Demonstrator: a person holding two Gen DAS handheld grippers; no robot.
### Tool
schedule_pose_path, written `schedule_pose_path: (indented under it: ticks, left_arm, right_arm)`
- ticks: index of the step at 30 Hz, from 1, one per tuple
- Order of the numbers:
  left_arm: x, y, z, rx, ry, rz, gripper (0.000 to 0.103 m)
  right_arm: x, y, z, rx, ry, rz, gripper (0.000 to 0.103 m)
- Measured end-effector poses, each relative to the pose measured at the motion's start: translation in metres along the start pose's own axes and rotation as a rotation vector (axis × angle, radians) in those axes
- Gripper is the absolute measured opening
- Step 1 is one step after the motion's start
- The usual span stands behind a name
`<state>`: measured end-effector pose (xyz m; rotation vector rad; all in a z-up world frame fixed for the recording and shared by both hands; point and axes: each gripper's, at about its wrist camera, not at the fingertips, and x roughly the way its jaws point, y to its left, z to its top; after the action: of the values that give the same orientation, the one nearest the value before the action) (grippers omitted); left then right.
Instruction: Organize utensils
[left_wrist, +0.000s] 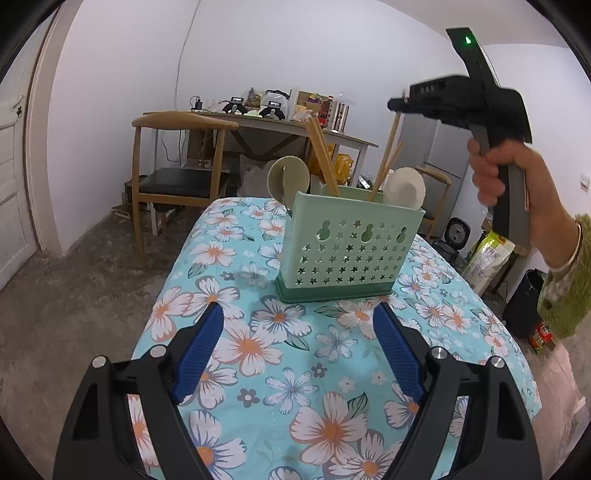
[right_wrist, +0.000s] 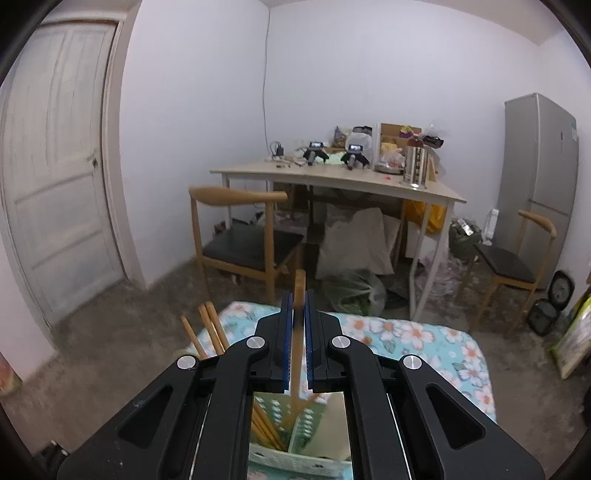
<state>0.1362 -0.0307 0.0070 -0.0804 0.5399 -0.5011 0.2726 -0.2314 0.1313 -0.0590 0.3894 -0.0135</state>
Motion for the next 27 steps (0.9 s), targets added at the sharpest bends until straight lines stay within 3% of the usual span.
schedule_pose_path:
  ticks: [1,3,7,13,19,21,27]
  left_arm:
    - [0.0,0.0,0.0,-0.003,0.003,0.001,0.081]
    - [0.0,0.0,-0.001,-0.004,0.006,0.003,0.081]
    - [-0.001,-0.005,0.0,0.004,0.003,0.011,0.083]
    - [-0.007,-0.018,0.0,0.03,-0.003,0.005,0.085]
    - [-0.017,-0.035,0.001,0.051,-0.009,0.01,0.094]
    - [-0.021,-0.04,0.002,0.046,-0.01,0.019,0.097]
    - [-0.025,-0.048,0.005,0.004,0.049,0.048,0.097]
  right_arm:
    - [0.001,0.0,0.001,-0.002,0.002,-0.003,0.017]
    - [-0.009,-0.005,-0.003,0.006,-0.018,-0.005,0.043]
    - [-0.037,-0.018,-0.009,0.05,-0.05,0.01,0.048]
    - [-0.098,-0.044,-0.05,0.21,-0.056,0.063,0.055]
    - [-0.139,-0.052,-0.106,0.337,0.022,0.089,0.067]
    - [-0.142,-0.049,-0.121,0.341,0.06,0.08,0.076]
    - [-0.147,-0.025,-0.168,0.328,0.161,0.026,0.084]
